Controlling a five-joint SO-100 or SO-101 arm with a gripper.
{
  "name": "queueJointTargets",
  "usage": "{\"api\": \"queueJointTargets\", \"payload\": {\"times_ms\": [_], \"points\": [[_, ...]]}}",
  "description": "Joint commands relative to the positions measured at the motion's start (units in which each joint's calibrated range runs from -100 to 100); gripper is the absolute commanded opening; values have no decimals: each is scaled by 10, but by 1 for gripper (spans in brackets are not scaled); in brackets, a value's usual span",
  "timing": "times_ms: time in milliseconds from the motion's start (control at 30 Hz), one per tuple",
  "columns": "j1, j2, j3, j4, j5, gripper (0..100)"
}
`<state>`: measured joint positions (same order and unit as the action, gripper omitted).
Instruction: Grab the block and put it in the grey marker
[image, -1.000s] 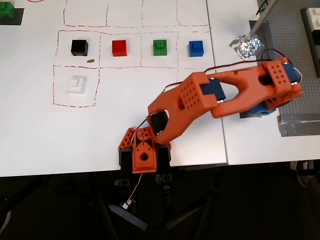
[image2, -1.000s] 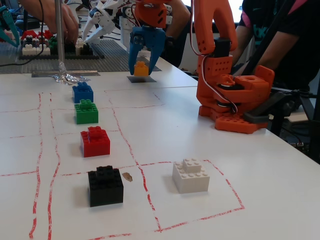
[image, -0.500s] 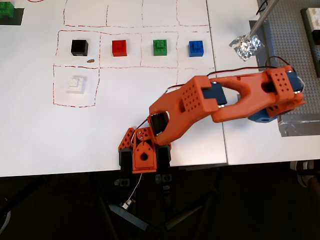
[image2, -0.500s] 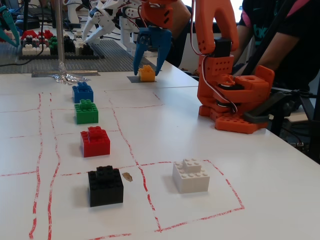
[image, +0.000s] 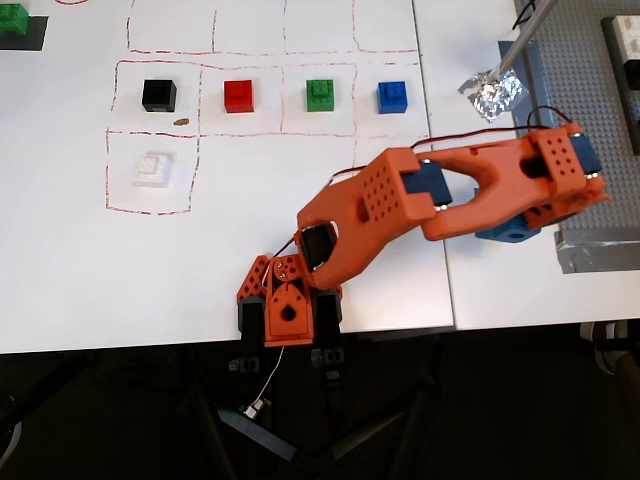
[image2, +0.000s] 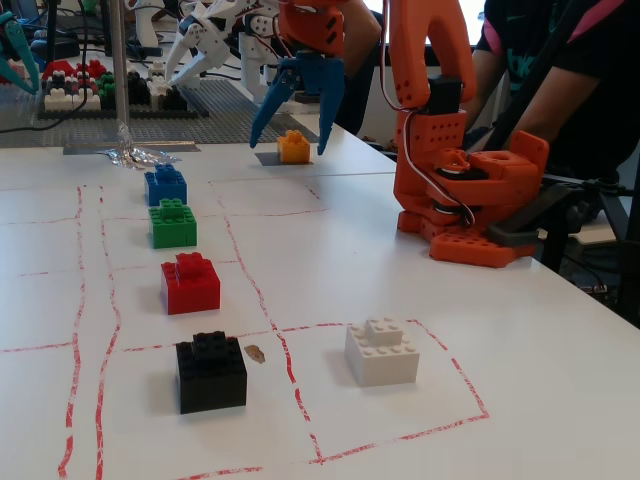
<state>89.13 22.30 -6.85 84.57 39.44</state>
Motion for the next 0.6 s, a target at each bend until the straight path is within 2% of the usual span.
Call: {"api": "queueJointTargets", "payload": {"times_ms": [0,200,333,567], "points": [[-46,-142,-47,49,-25,38],[-134,-284,43,100,-76,22],[-220,-401,157,80,-111,13],[-421,-566,330,34,-173,4]]}}
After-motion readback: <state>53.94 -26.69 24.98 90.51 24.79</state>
